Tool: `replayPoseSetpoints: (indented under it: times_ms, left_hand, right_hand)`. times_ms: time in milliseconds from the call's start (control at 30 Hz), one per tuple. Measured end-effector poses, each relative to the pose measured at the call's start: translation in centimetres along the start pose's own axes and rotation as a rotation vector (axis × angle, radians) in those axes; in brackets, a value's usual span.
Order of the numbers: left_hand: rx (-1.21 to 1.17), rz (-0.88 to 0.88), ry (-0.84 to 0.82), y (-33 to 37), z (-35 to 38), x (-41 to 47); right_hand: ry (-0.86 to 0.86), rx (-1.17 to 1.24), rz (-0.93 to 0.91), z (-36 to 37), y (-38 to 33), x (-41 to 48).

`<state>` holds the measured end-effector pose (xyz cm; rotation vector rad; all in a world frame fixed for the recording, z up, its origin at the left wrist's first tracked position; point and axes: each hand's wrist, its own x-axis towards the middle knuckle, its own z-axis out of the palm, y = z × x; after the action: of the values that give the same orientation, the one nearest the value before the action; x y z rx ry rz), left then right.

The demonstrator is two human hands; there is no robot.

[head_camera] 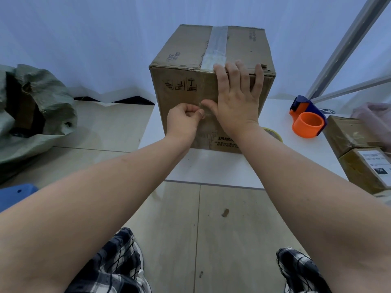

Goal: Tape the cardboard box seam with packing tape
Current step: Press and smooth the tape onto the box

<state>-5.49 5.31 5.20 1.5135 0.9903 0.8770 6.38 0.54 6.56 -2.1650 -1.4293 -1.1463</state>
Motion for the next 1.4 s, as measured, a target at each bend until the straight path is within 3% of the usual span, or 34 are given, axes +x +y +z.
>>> replayPoseSetpoints:
  times_ms: [367,600,833,933,1000,1067,1400]
  left_hand:
    - [-0.025,0.038,0.033,-0.3,0.1,0.2]
    - [0.148,0.177,-0.039,-0.2,-0.5,0.5]
    - [0.366,0.241,-0.122,0.6,-1.4,0.3]
    - [0.59,0.465,-0.08,1.7,-2.4,0.1]
    - [0.803,0.742,0.07,2.1,-2.7,1.0]
    - [0.928,0.894,0.191,2.3,-2.5,2.4]
    - [1.197,0.971,0.198,0.2,-1.7,4.3]
  right_hand:
    - [-0.028,0.038,0.076,0.0,-0.7,0.6]
    - [-0.106,-0.069,-0.033,0.1,-0.3,-0.3]
    - [-0.036,0.059,-0.005,-1.4,1.2,0.0]
    - [-0.062,0.065,0.022,-1.8,2.0,-0.4]
    - [-0.071,0.062,0.032,-1.9,1.8,-0.5]
    - [-0.069,0.062,0.064,-1.7,1.4,-0.4]
    - [-0.061,-0.073,0.036,0.1,1.1,-1.7]
